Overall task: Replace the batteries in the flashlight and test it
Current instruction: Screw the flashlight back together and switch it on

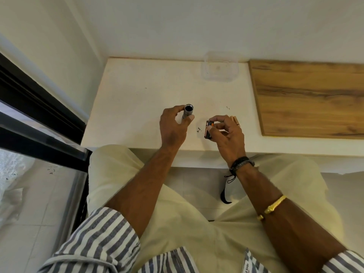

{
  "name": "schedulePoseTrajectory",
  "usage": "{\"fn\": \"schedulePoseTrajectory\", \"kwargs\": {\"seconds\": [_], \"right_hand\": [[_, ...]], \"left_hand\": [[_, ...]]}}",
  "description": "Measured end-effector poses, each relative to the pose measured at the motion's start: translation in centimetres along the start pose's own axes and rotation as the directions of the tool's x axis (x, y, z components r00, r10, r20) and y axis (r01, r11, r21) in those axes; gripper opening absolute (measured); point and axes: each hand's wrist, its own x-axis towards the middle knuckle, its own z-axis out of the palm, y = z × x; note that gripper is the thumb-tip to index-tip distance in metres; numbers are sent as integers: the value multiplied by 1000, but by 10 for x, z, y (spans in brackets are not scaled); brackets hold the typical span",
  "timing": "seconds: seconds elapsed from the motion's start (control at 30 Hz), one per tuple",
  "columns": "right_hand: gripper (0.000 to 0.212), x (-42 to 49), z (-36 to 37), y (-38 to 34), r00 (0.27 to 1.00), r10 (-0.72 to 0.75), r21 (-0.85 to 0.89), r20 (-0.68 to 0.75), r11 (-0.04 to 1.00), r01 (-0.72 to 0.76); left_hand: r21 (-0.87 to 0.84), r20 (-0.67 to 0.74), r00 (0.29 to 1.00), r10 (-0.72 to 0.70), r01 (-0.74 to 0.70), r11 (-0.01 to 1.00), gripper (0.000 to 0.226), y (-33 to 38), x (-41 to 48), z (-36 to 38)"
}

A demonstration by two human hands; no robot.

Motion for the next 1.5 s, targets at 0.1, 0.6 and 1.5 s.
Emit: {"fn": "schedulePoseTrajectory", "kwargs": {"seconds": [0.1,0.6,1.5], "right_hand": [[19,0,0,-1,1000,25,54,-15,998,-25],[10,-7,-19,-7,998,18,342,-60,940,3],[12,8,-21,10,971,37,-18,-234,999,-42]], "left_hand": [[38,39,997,71,-73,997,38,4,-6,-3],[284,250,931,268,-335,898,27,15,-40,-14],[313,339,905,256,-365,877,29,16,-44,-7]]}}
